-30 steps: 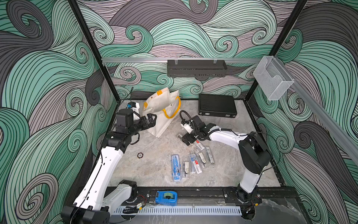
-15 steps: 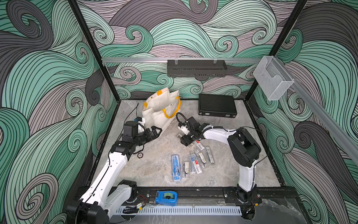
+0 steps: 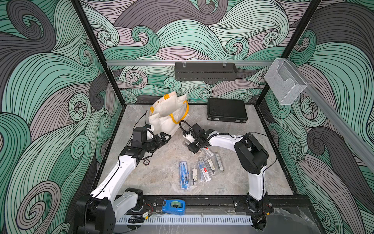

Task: Put the compass set into the canvas bag
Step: Pick up the compass set at the center of the board.

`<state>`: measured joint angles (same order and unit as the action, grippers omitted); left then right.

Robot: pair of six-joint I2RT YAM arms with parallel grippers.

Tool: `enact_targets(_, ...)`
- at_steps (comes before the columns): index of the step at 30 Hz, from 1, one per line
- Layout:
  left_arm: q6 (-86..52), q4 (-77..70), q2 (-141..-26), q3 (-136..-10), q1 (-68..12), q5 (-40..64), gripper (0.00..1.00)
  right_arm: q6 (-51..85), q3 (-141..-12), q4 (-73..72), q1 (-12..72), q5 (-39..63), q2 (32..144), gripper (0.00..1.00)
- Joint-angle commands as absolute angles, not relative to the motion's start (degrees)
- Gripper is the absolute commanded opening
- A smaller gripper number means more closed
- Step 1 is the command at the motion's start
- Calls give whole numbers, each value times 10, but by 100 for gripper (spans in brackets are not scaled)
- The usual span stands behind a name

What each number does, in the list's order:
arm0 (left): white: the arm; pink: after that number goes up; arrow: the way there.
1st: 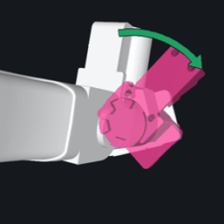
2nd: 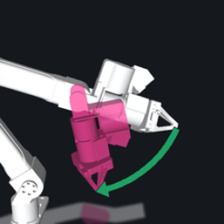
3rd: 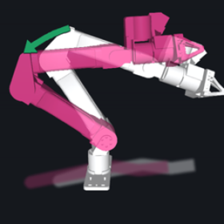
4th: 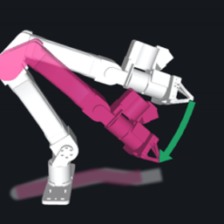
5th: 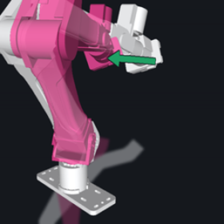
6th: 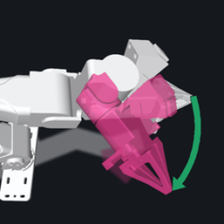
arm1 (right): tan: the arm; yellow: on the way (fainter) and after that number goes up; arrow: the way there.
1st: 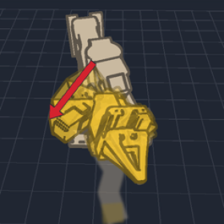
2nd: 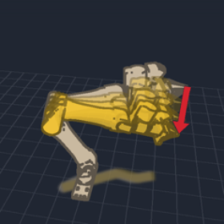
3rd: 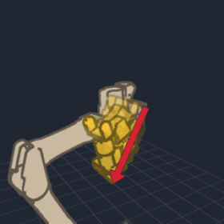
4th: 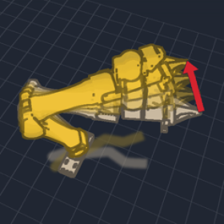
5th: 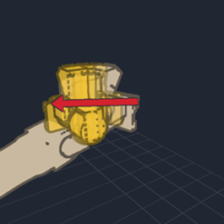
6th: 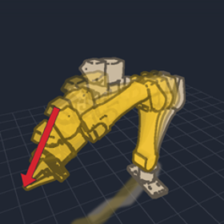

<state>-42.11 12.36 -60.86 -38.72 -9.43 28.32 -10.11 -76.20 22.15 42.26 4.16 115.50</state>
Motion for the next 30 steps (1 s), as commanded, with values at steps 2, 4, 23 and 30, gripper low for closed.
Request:
enact_targets(2,-429,99,-619,-383,-103,298,99,-116,-779,239,423,29,1177,58)
enact_targets(4,-430,95,-621,-381,-104,298,99,-118,-783,241,423,30,1182,57)
enact_targets(23,-429,76,-641,-391,-129,296,98,-88,-708,125,423,79,1063,44)
enact_targets(30,-430,60,-668,-432,-161,293,95,-56,-669,100,423,101,979,44)
